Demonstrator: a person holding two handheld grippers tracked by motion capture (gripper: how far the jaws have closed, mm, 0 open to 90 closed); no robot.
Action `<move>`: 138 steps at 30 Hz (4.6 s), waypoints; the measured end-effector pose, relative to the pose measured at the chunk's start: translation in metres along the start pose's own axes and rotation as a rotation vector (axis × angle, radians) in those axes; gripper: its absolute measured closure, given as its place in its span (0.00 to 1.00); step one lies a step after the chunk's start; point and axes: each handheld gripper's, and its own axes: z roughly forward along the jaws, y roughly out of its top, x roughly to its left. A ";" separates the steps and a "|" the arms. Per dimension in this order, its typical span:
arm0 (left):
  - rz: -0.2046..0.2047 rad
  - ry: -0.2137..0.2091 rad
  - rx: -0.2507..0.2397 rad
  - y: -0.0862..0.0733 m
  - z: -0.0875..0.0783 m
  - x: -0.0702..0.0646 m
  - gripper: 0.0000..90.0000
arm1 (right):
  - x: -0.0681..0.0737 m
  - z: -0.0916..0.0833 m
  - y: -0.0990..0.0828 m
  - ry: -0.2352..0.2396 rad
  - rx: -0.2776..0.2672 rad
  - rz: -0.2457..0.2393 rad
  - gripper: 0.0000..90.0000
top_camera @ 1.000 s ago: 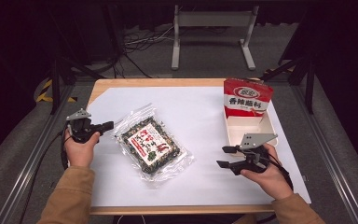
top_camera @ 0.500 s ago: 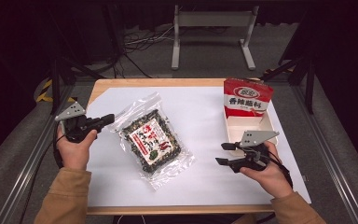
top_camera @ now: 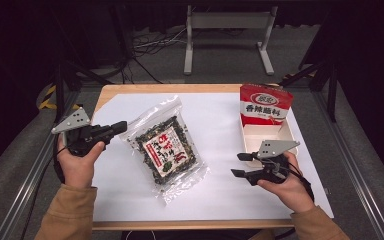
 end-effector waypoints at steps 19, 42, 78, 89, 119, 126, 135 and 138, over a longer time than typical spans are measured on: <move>0.022 -0.124 -0.050 0.013 -0.007 -0.025 1.00 | 0.002 0.008 0.012 0.033 -0.005 -0.039 0.50; 0.125 -0.208 -0.073 0.028 -0.008 -0.065 1.00 | -0.010 0.042 0.061 0.106 -0.082 -0.074 0.46; 0.117 -0.270 -0.086 0.027 -0.006 -0.069 1.00 | -0.017 0.094 0.076 0.270 -0.124 -0.151 0.47; 0.119 -0.273 -0.090 0.027 -0.006 -0.071 1.00 | -0.017 0.097 0.082 0.318 -0.169 -0.156 0.46; 0.105 -0.177 -0.092 0.027 -0.004 -0.063 0.64 | -0.008 0.051 0.081 0.360 -0.138 -0.242 0.85; 0.127 -0.119 -0.096 0.025 -0.001 -0.062 0.47 | -0.013 0.035 0.080 0.339 -0.157 -0.188 0.85; 0.115 -0.094 -0.064 0.020 0.001 -0.056 0.44 | -0.017 0.012 0.082 0.290 -0.182 -0.161 0.85; 0.114 -0.090 -0.054 0.018 0.001 -0.054 0.43 | -0.017 0.005 0.082 0.271 -0.192 -0.162 0.85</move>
